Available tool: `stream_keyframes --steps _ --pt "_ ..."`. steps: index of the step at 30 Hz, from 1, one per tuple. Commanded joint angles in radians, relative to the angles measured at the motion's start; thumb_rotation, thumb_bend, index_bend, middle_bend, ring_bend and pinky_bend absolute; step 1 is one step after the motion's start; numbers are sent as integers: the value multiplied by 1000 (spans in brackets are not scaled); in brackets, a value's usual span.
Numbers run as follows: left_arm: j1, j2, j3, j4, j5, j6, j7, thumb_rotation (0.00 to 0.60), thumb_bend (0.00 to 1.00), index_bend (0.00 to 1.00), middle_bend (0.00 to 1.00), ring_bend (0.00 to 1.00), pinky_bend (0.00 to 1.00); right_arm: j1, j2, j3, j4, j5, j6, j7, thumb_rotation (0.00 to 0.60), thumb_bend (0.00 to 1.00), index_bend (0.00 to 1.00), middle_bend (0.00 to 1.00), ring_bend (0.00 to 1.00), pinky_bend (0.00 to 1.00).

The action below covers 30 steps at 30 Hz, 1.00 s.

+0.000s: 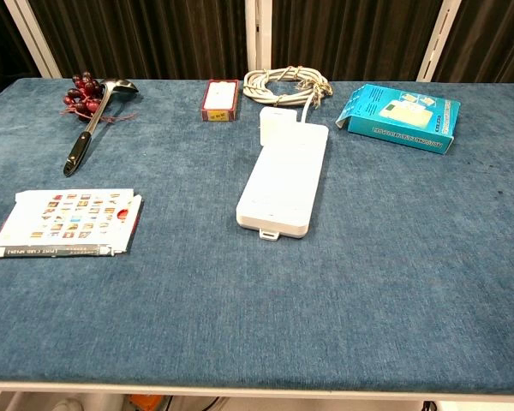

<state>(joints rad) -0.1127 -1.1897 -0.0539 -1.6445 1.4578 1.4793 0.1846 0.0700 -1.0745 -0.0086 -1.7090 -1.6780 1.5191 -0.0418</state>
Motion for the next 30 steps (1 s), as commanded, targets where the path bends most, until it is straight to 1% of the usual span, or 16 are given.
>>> stream_keyframes --steps 1,7,10,13,15,19,20,22,23,25,26,28,30 --pt "-1 -6 -3 5 2 5 0 600 109 74 62 0 20 7 2 3 -7 2 -8 -8 600 361 0 60 0 0" --pt "0 -5 -2 0 11 11 14 600 109 74 62 0 20 21 -1 5 -10 -5 -26 -12 600 360 0 59 0 0" --pt "-9 3 -2 -9 20 2 22 600 109 74 62 0 20 45 -9 3 -10 -28 -54 -8 600 360 0 59 0 0" --pt "-46 18 -16 -29 42 -28 46 600 108 74 62 0 20 107 -23 -2 -21 -66 -142 -20 600 360 0 59 0 0" --pt "-93 28 -34 -48 73 -64 49 600 107 74 62 0 20 168 -43 -3 -35 -95 -230 -38 600 361 0 59 0 0" --pt "-218 36 -82 -78 116 -182 40 600 107 79 62 0 22 292 -103 8 -50 -106 -413 -58 600 360 0 43 0 0" --pt "-264 30 -101 -84 122 -228 34 600 107 84 62 0 25 326 -125 16 -50 -92 -467 -64 600 360 0 37 0 0" --pt "-338 13 -129 -85 123 -305 11 600 107 99 62 0 32 371 -163 33 -44 -63 -535 -67 600 360 0 22 0 0" --pt "-392 -3 -148 -77 122 -360 -7 600 107 106 62 0 36 398 -189 45 -37 -42 -570 -60 600 361 0 19 0 0" --pt "-476 -35 -174 -52 120 -447 -34 600 107 113 62 0 52 433 -227 61 -20 -12 -613 -46 600 363 0 15 0 0" --pt "-532 -64 -191 -25 117 -500 -47 600 107 117 66 2 65 453 -253 71 -4 7 -637 -37 600 365 0 15 0 0" --pt "-612 -114 -213 27 109 -572 -63 600 106 126 83 15 93 480 -291 80 26 41 -674 -30 600 370 0 14 0 0" --pt "-699 -180 -233 101 102 -641 -88 600 113 138 100 24 109 506 -335 90 59 79 -709 -22 600 371 0 14 0 0"
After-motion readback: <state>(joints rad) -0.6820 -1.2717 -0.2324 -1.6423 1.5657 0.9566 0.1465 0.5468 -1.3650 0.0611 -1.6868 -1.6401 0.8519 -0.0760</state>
